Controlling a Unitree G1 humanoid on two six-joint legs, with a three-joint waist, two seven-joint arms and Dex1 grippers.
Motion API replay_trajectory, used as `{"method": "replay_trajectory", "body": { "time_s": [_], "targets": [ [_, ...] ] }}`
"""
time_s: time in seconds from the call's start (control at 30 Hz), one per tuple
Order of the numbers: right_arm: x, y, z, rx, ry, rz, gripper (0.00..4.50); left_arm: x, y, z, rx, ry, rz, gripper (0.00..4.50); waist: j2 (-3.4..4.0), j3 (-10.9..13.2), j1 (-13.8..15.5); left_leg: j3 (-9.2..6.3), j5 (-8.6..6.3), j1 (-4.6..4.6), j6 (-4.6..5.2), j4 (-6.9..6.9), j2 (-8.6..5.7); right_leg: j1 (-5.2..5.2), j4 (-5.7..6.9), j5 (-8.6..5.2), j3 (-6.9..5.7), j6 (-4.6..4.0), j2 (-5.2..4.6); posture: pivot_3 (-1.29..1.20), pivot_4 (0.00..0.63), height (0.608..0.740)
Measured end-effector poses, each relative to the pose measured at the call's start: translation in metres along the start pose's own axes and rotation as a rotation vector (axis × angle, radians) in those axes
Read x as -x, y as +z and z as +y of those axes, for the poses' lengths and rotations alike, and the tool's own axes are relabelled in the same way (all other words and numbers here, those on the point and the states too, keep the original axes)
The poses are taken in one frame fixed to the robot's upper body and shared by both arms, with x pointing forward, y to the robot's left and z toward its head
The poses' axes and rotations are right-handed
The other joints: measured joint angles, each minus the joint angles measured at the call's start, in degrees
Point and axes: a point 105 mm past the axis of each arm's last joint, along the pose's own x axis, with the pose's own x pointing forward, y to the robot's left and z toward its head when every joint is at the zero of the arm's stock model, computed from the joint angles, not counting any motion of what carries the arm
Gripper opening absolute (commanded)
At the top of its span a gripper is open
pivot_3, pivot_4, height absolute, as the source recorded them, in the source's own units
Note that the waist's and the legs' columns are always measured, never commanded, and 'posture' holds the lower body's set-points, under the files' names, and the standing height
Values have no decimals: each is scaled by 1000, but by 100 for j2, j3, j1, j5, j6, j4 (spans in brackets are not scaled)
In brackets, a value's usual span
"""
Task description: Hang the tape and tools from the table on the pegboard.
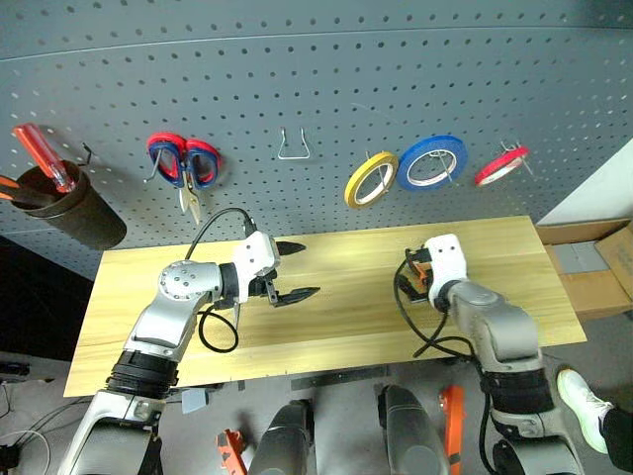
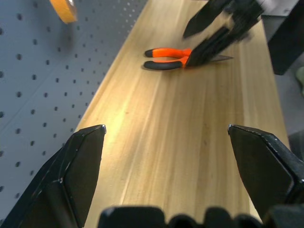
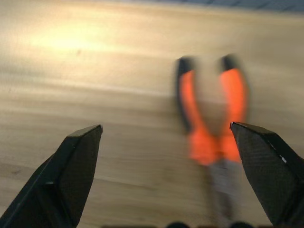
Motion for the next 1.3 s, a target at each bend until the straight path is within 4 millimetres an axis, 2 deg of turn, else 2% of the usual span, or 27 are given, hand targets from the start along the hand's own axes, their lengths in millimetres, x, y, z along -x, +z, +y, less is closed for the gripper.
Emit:
{"method": "replay_trajectory", "body": {
  "time_s": [0.07, 0.27, 0.43, 0.73, 1.1, 1.2, 1.3],
  "targets": [
    [-12, 1, -7, 24, -26, 12, 4481, 0, 0, -1, 3, -10, 2, 4438, 0, 0, -10, 6, 0, 0, 0, -1, -1, -2, -2, 0, -1, 1, -9, -160, 305, 740],
    [-29, 5, -18, 91, -72, 9, 4481, -1, 0, -1, 8, -8, 4, 4438, 0, 0, -9, 7, 0, 1, 0, -3, -2, -5, 0, 0, -4, 1, -5, -139, 297, 740],
    [-32, 5, -24, 122, -85, 6, 4481, -1, -1, -3, 12, -4, 6, 4438, 0, 0, -10, 9, 0, 2, 0, 0, -1, -5, 3, 0, -3, 1, -4, -141, 293, 740],
    [-31, -11, -37, 79, -117, 55, 4481, -2, -2, -3, 15, 5, 6, 4438, 0, 0, -10, 10, 0, 2, 0, 1, -1, -5, 3, 1, -2, 1, -4, -153, 289, 740],
    [-43, -7, -36, 64, -80, 61, 4481, -6, -2, -6, 19, -4, -1, 4438, -9, -11, -40, 21, 0, 17, -1, 5, -2, 5, 9, 3, -1, -1, -1, -152, 274, 740],
    [-48, -7, -34, 68, -55, 72, 3861, -7, -2, -6, 18, -5, 1, 4438, -20, -22, -69, 23, 0, 25, -1, 5, -1, 11, 9, 4, -1, -2, 1, -152, 269, 740],
    [-50, -9, -32, 69, -35, 81, 2919, -7, -2, -6, 18, -1, 2, 4438, -24, -43, -106, 22, 1, 25, -1, 5, -1, 13, 9, 5, 0, -1, 0, -154, 264, 740]
  ]
}}
